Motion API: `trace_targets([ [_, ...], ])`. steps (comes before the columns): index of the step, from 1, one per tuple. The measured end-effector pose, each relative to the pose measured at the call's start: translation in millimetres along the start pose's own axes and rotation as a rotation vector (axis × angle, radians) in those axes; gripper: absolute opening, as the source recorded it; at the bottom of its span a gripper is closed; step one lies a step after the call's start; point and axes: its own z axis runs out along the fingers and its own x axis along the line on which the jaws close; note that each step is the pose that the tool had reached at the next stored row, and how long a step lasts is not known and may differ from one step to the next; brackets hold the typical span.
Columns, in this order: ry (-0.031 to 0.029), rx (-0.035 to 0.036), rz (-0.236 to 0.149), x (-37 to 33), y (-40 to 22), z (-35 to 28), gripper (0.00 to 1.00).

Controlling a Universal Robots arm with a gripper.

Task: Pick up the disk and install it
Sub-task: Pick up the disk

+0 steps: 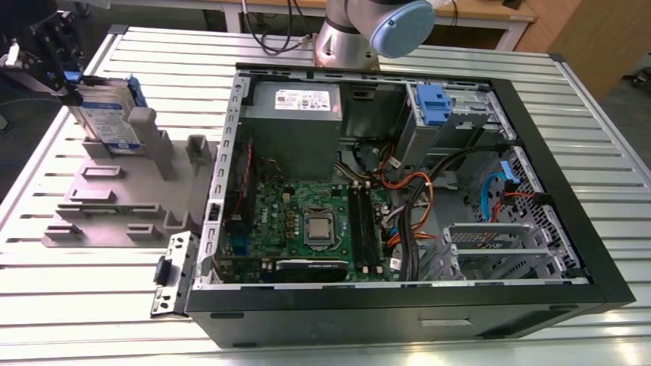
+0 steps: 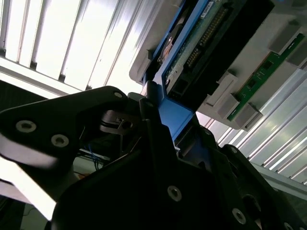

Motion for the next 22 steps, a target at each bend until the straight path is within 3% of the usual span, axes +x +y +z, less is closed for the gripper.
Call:
trace_targets([
  [11, 0.0000, 0.0000, 0.000, 0.2, 0.0, -7.2, 0.36],
  [19, -0.0001, -0.0002, 0.000, 0.2, 0.0, -9.0, 0.36],
  [22, -0.0002, 0.0000, 0.000, 0.3, 0.0, -13.4, 0.36],
])
